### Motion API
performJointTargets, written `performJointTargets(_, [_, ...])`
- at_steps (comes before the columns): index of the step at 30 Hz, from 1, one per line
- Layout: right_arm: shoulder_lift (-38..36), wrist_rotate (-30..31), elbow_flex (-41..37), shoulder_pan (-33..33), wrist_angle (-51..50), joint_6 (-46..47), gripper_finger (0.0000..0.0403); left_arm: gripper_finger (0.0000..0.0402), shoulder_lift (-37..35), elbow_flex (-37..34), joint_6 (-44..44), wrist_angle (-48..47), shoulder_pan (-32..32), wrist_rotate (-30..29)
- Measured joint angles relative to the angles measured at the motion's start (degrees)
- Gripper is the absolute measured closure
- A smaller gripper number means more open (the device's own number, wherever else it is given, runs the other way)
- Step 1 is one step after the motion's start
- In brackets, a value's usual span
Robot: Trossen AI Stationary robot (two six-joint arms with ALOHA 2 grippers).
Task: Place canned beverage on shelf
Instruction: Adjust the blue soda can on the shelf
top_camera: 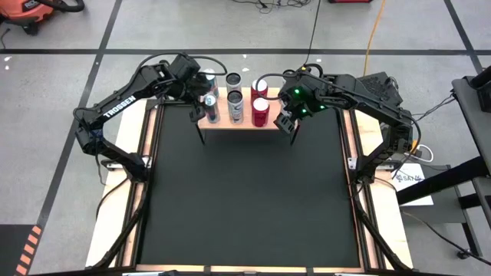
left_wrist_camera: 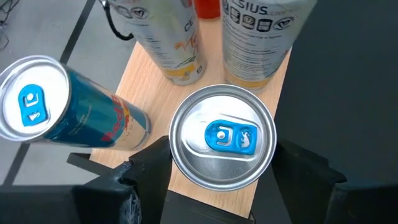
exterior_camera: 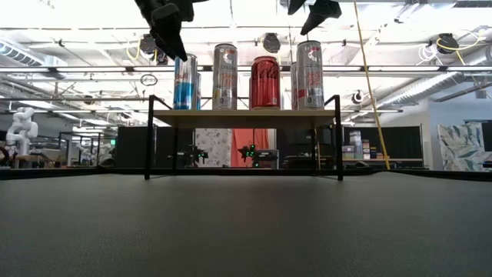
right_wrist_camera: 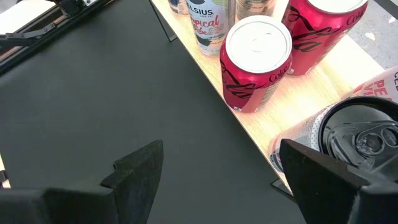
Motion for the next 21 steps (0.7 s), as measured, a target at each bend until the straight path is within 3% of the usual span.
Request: performJointTargets(21, [-0.02, -0.02, 0.00, 0.00, 0.00, 0.00, 0.0096, 0.0153, -0.02, 0.00, -12.69, -0.92, -2.70, -4.32])
